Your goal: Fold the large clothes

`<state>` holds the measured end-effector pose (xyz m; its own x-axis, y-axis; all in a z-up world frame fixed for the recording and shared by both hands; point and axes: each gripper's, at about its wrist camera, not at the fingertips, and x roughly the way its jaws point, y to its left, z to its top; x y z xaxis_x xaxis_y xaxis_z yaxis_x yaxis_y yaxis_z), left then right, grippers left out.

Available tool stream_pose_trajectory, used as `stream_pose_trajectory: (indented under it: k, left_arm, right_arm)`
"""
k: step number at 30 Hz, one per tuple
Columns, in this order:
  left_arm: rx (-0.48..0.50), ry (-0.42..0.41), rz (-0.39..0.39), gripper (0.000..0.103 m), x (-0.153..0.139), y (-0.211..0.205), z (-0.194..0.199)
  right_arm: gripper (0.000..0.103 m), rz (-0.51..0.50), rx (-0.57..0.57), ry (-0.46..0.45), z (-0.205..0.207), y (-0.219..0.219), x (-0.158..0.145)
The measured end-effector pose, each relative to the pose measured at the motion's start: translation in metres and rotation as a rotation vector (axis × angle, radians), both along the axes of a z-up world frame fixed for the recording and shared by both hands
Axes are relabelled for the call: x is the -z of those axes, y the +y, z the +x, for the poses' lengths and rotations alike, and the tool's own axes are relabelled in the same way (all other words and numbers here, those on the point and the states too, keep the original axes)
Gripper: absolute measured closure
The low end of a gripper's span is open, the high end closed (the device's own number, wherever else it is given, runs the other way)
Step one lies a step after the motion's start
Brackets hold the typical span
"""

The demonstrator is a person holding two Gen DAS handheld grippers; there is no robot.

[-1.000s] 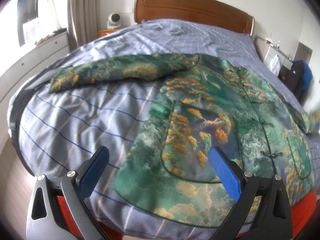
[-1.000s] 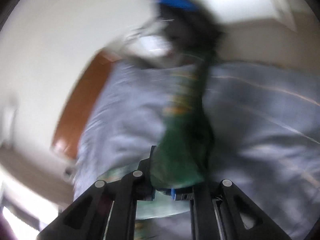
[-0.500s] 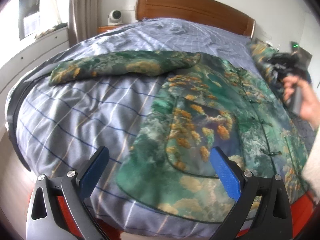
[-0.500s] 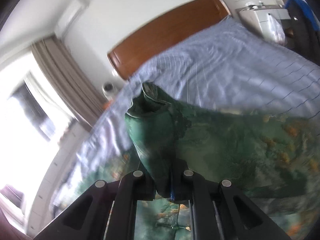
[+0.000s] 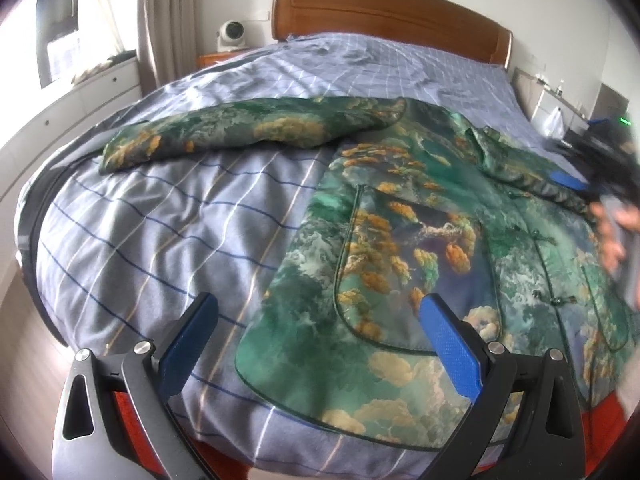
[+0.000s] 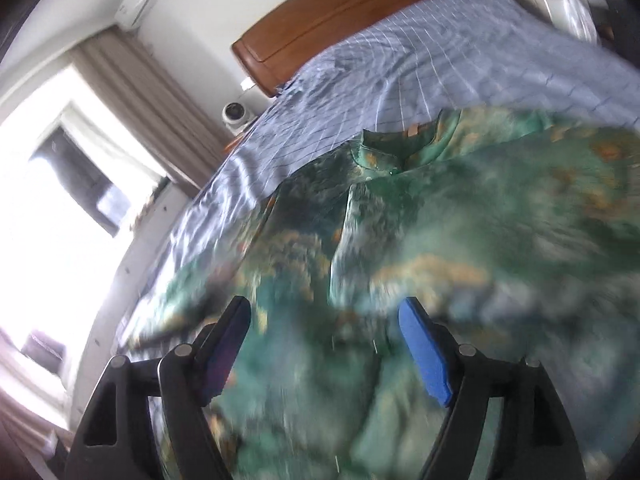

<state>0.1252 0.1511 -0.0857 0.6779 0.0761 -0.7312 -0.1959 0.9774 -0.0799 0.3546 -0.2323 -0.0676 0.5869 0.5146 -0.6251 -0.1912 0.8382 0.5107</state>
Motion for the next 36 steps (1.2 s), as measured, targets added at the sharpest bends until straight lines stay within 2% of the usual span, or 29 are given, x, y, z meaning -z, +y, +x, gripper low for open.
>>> stream_pose_trajectory:
  k: [1,3,8,11,15,20,24,27,36]
  left_arm:
    - [-0.007,0.005,0.015,0.002,0.001,-0.002,0.001]
    - [-0.009,0.017,0.039,0.002,0.003,-0.006,0.004]
    - [0.017,0.015,0.07,0.002,-0.004,-0.023,0.007]
    - [0.061,0.008,0.095,0.002,-0.009,-0.038,0.013]
    - [0.115,-0.004,0.117,0.002,-0.011,-0.056,0.029]
    - [0.084,0.058,0.062,0.002,0.017,-0.061,0.048]
    - [0.076,0.099,0.078,0.002,0.042,-0.065,0.049]
    - [0.092,0.087,0.11,0.0,0.047,-0.068,0.045]
    - [0.107,0.114,0.099,0.0,0.051,-0.063,0.047]
  right_arm:
    - [0.025,-0.027,-0.013,-0.024,-0.017,-0.001,-0.005]
    - [0.015,-0.084,-0.016,-0.063,-0.048,-0.002,-0.007]
    - [0.014,-0.248,0.005,-0.088,-0.122,-0.015,0.01]
    - [0.014,-0.297,0.043,-0.097,-0.158,-0.025,0.022]
    - [0.012,-0.353,0.078,-0.173,-0.191,-0.031,0.027]
    - [0.011,-0.374,0.071,-0.143,-0.186,-0.034,0.047]
    - [0.011,-0.404,0.047,-0.11,-0.186,-0.033,0.066]
    - [0.009,-0.425,0.04,-0.122,-0.186,-0.03,0.069]
    - [0.004,-0.452,0.04,-0.124,-0.184,-0.023,0.078]
